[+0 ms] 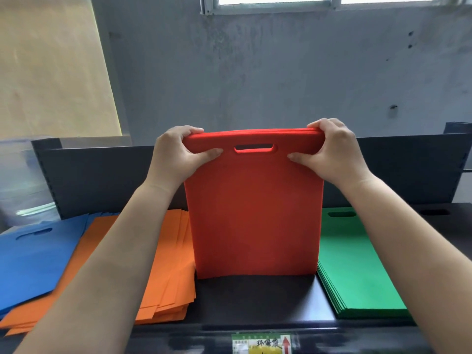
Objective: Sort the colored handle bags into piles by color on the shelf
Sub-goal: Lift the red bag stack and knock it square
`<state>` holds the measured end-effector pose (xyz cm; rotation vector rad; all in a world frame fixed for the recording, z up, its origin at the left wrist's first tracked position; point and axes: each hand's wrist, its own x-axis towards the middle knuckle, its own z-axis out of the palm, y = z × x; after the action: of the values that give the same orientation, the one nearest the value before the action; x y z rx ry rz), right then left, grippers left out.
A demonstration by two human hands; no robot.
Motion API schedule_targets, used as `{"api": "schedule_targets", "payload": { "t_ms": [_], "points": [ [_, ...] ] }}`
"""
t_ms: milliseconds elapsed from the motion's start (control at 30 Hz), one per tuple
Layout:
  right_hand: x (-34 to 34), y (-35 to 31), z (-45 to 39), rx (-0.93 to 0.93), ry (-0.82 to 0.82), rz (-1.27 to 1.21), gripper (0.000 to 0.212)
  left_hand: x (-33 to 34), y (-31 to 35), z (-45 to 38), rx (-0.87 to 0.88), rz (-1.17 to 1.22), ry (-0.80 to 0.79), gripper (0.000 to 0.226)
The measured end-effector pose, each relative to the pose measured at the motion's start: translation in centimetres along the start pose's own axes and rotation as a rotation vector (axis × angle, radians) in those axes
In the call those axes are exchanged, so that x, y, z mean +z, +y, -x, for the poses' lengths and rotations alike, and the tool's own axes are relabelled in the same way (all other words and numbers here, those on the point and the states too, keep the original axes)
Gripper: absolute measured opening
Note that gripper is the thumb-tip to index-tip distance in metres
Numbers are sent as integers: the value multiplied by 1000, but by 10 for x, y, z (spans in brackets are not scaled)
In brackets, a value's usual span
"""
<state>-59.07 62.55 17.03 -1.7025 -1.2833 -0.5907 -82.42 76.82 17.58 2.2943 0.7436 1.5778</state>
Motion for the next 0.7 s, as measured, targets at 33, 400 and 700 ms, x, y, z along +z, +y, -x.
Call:
{"api": "schedule_targets", "payload": {
  "t_ms": [33, 400, 700],
  "points": [
    [0, 0, -1, 4, -4, 5, 65, 0, 0, -1, -8, 3, -2, 58],
    [54, 32, 72, 473, -35, -723, 55, 52, -50, 76, -596, 773, -47, 32],
    [75, 42, 125, 499, 7, -664, 37, 70, -63, 119, -621, 673, -21, 20]
  ]
}}
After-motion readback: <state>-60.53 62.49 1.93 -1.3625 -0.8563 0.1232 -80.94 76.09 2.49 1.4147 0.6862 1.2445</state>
